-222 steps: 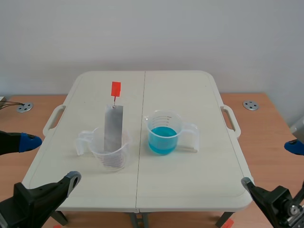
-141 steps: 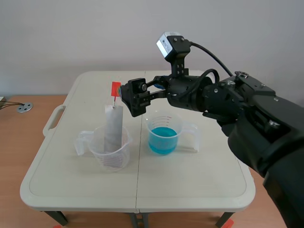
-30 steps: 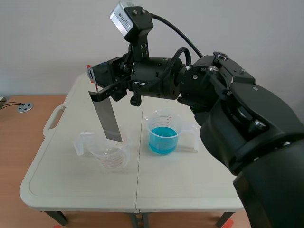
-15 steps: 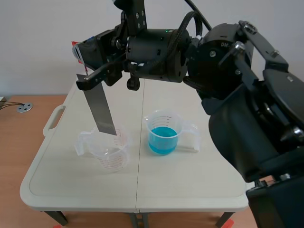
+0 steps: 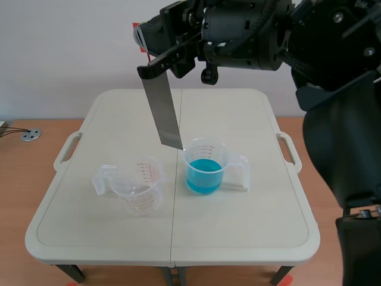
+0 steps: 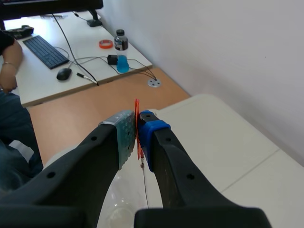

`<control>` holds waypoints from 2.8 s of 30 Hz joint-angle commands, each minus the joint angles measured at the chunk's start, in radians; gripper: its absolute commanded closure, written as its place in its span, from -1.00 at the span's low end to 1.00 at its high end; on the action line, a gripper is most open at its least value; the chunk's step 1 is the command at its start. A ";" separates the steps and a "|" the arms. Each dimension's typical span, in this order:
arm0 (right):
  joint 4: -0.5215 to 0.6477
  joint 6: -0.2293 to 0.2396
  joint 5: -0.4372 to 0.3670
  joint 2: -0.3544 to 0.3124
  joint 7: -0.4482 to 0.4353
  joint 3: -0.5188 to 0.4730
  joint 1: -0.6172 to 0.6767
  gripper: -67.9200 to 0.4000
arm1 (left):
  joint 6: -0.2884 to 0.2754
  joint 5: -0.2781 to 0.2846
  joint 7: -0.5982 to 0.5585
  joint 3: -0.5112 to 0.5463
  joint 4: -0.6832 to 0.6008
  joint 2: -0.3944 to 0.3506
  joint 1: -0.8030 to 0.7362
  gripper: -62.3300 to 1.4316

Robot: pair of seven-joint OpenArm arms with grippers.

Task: Hold the metal plate by the orange handle, dip it into the blue solution, take it out and point at it, then put the plate back in the beaker on the left.
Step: 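Move the plate over the blue solution, then point at the plate with the left hand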

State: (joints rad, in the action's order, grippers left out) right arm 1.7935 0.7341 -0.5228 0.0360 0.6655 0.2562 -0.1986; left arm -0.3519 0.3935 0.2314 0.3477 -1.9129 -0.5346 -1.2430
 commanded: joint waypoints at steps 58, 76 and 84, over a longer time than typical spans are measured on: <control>0.039 0.011 -0.009 -0.094 -0.043 -0.160 -0.020 0.95 | -0.021 -0.266 0.005 -0.815 0.460 0.092 1.381 0.90; 0.039 0.011 -0.014 -0.094 -0.044 -0.160 -0.020 0.95 | 0.021 -0.421 -0.034 -0.904 0.571 0.257 1.476 0.90; 0.039 0.011 -0.032 -0.094 -0.043 -0.160 -0.020 0.95 | 0.024 -0.428 -0.052 -0.938 0.571 0.257 1.476 0.90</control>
State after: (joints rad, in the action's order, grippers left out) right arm 1.8153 0.7345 -0.5404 -0.0582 0.6373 0.0937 -0.2008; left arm -0.3336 -0.0380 0.1898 -0.5964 -1.3300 -0.2798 0.2245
